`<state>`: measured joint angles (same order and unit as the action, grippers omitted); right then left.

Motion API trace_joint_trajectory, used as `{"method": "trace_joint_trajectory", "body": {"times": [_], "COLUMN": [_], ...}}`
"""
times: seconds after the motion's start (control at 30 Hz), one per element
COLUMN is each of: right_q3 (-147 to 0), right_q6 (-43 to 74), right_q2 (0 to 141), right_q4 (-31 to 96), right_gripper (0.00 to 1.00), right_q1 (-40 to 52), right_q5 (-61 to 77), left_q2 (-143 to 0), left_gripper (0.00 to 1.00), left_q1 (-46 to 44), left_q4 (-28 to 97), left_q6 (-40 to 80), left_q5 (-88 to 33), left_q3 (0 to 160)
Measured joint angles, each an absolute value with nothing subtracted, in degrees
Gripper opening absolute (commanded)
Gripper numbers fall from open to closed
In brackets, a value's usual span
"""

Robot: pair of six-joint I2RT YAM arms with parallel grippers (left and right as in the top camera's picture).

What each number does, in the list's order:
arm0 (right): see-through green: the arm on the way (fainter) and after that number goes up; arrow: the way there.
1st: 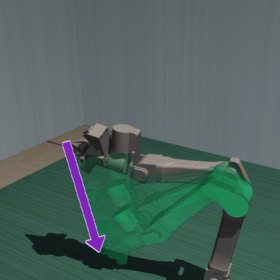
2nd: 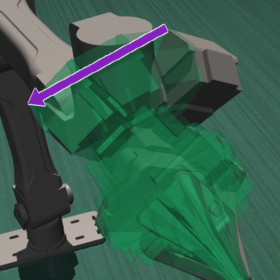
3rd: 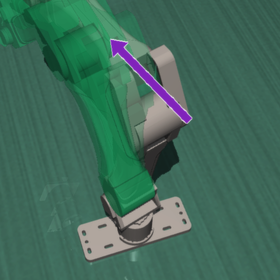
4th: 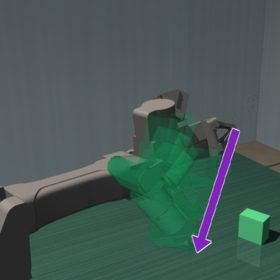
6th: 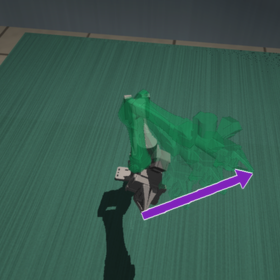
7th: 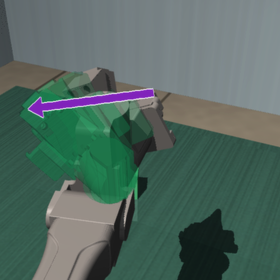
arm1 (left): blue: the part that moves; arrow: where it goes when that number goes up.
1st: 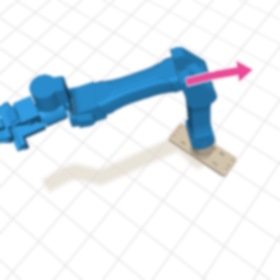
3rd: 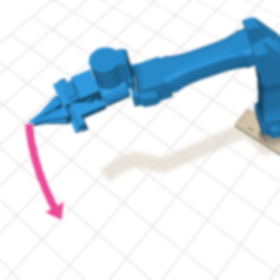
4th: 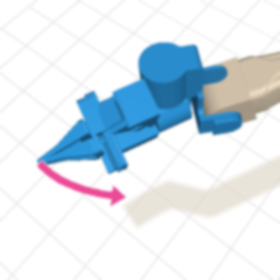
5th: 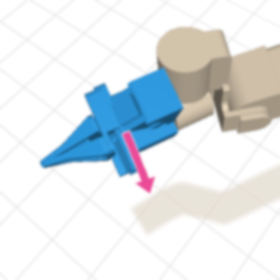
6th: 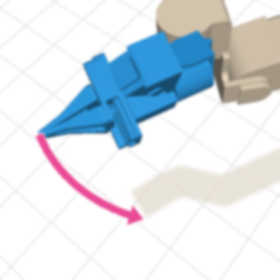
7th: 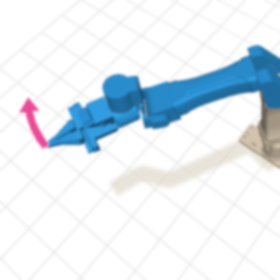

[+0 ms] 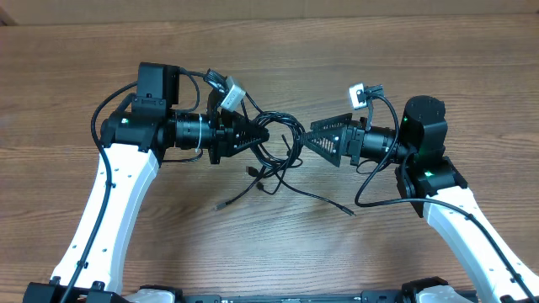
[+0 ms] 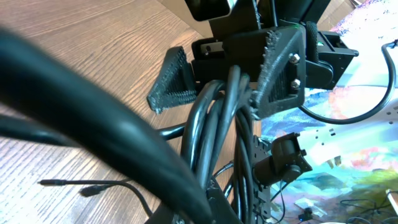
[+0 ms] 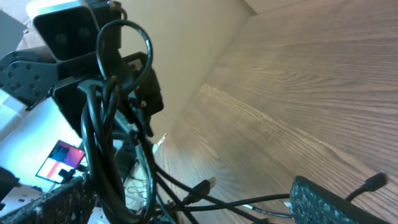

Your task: Untangle cables

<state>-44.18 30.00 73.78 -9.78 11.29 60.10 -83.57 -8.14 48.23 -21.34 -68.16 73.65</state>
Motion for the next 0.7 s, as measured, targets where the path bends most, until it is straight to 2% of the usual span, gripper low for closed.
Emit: {"method": "trace_joint_trajectory", "body": {"times": [0.7], "right_q3": [-44.2], "right_q6": [30.0], "right_q2": [73.8], "right_q4": [-7.1], "right_gripper": [0.89], "right_q1": [11.3], "right_q5": [52.5], "left_q2": [-83.6], "left_gripper": [0.04], "left_q1": [-8.1], "left_q4": [48.1], "left_q6": [-21.4], "left_q5": [-71.6], "left_q3": [73.6]}}
